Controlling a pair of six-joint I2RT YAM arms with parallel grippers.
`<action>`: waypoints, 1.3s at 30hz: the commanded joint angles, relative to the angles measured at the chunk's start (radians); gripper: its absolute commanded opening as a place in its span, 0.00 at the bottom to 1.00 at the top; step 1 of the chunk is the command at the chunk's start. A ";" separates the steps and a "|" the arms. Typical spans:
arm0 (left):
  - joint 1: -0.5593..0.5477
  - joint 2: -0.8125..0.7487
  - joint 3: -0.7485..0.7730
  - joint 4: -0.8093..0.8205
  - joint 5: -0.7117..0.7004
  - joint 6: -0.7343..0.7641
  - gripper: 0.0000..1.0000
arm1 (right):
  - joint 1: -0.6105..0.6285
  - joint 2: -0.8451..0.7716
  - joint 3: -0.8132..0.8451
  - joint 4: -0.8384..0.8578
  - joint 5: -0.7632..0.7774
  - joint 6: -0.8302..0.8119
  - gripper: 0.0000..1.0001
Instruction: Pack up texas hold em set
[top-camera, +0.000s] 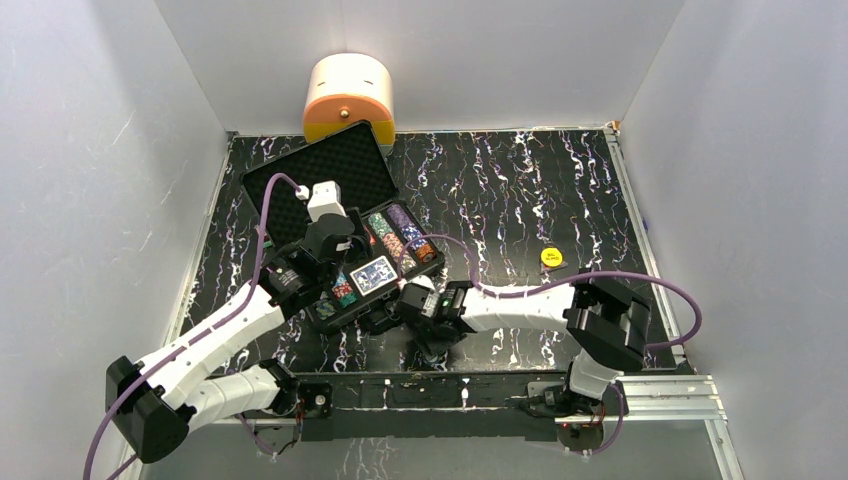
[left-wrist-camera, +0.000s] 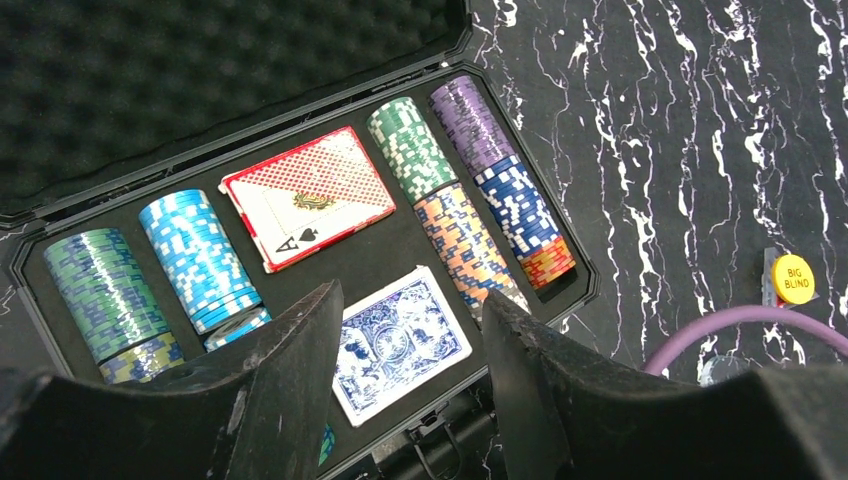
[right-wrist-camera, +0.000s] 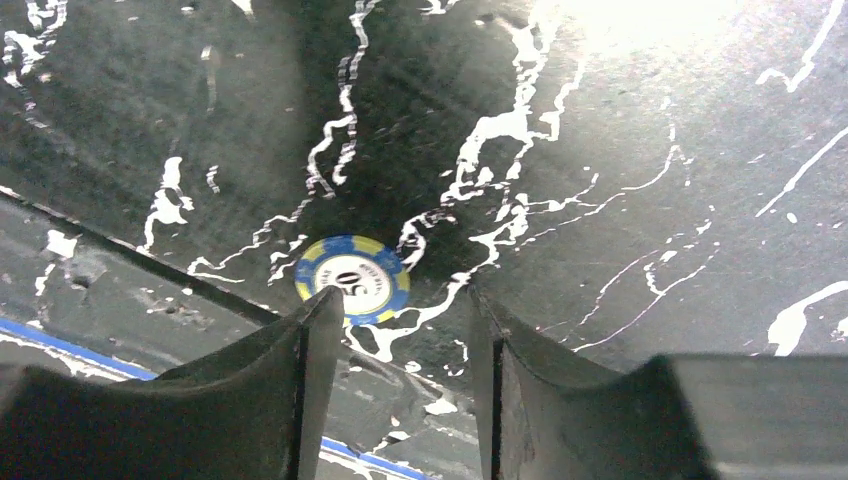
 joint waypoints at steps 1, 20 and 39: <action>0.010 -0.035 0.017 -0.023 -0.026 0.022 0.53 | 0.054 -0.022 0.064 -0.026 0.062 0.007 0.59; 0.019 -0.048 0.009 -0.035 -0.025 0.017 0.55 | 0.082 0.062 0.051 0.018 0.082 0.030 0.66; 0.023 -0.037 -0.032 -0.041 0.075 -0.054 0.60 | 0.039 0.014 -0.006 0.029 0.210 0.124 0.43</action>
